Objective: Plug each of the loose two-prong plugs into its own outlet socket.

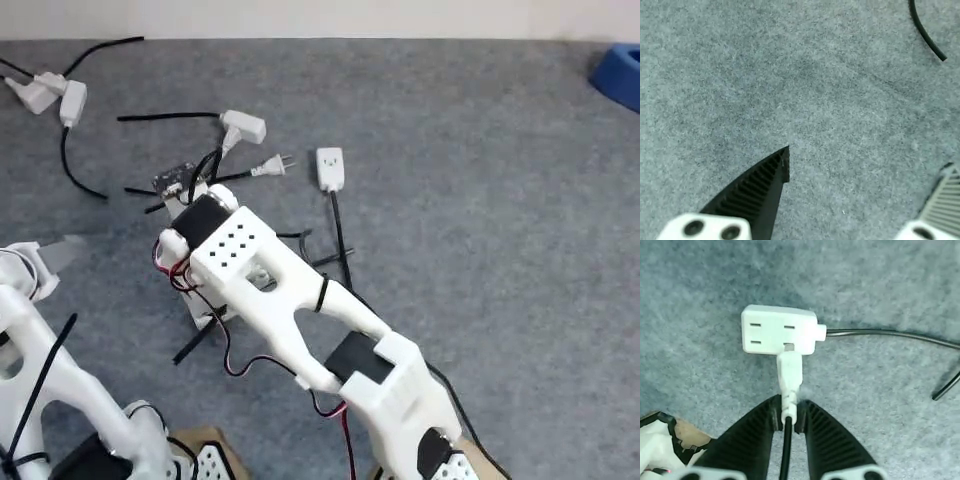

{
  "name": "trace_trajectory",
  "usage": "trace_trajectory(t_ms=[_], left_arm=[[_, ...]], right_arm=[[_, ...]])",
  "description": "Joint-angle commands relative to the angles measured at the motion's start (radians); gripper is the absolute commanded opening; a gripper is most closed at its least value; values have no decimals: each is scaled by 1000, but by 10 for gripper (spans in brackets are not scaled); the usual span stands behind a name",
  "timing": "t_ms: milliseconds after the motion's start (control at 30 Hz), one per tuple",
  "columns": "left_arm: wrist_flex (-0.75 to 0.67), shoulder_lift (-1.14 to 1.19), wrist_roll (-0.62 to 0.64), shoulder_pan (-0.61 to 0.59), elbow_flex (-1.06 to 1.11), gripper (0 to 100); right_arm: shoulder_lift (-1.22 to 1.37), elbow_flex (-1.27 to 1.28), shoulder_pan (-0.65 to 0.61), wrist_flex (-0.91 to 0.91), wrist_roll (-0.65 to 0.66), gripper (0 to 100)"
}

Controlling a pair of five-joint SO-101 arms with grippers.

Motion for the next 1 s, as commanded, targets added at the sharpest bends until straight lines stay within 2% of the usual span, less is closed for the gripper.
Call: trace_trajectory(t_ms=[0, 400, 767, 967], left_arm=[[-15, -8, 9, -8, -2, 428], [-14, -8, 8, -10, -2, 428], [-18, -10, 8, -70, -2, 428], [-20, -10, 8, -81, -5, 428]], right_arm=[[-19, -12, 16, -13, 8, 7], [-16, -1, 18, -68, 9, 7], [-13, 1, 33, -71, 11, 7], [82, -10, 30, -71, 11, 7]])
